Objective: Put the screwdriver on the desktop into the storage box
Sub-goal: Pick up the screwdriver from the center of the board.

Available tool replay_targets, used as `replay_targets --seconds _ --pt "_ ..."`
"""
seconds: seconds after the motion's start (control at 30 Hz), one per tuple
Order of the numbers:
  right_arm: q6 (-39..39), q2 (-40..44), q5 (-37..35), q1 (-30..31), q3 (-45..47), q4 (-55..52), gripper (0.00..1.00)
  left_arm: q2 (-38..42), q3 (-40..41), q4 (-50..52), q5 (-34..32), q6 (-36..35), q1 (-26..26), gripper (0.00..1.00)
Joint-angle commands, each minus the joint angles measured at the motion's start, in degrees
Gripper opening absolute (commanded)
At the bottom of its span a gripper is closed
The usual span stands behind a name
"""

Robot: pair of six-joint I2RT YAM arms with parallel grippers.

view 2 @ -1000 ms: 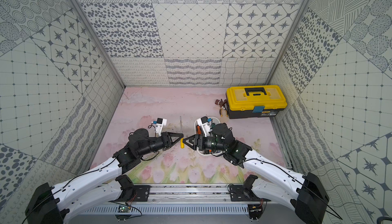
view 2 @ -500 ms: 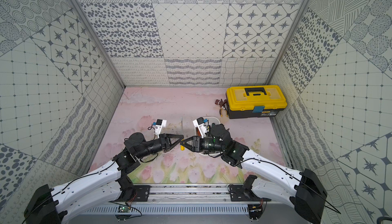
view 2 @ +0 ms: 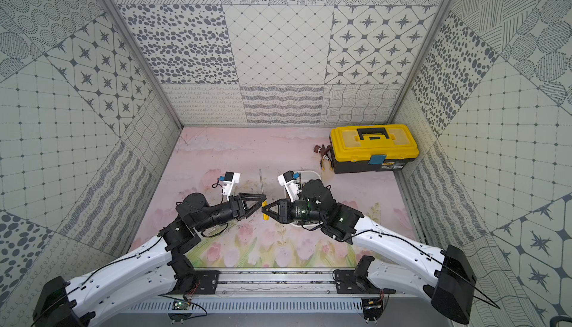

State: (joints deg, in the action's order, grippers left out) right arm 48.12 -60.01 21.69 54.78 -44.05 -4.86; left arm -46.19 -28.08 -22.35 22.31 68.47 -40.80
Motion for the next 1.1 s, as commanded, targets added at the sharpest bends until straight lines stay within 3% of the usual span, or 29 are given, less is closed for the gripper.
replay_targets --seconds 0.0,0.3,0.53,0.8,1.0,1.03,1.07 --pt "-5.83 0.43 -7.20 1.23 -3.16 -8.80 0.00 0.12 -3.79 10.31 -1.36 -5.93 -0.12 0.65" --pt "-7.73 1.46 -12.22 3.32 -5.11 -12.63 0.00 -7.50 -9.16 15.58 3.03 -9.66 -0.93 0.58" --pt "-8.28 0.76 -13.49 4.53 -5.94 -13.54 0.00 -10.05 -10.67 17.97 2.80 -12.58 -3.08 0.47" --pt "-8.45 0.71 -14.24 5.46 -6.35 -13.74 0.00 -12.12 -12.22 20.30 2.05 -13.43 -3.60 0.26" --pt "-7.83 1.37 -14.13 5.51 -5.90 -13.68 0.00 -11.18 -12.03 20.40 -0.15 -12.93 -3.59 0.00" --pt "-7.61 1.69 -14.13 5.51 -5.74 -13.59 0.05 -10.82 -11.84 20.30 -0.69 -12.63 -3.63 0.00" --pt "-7.39 1.88 -13.97 5.42 -5.56 -13.42 0.18 -10.39 -11.46 19.90 -1.07 -12.19 -3.59 0.00"
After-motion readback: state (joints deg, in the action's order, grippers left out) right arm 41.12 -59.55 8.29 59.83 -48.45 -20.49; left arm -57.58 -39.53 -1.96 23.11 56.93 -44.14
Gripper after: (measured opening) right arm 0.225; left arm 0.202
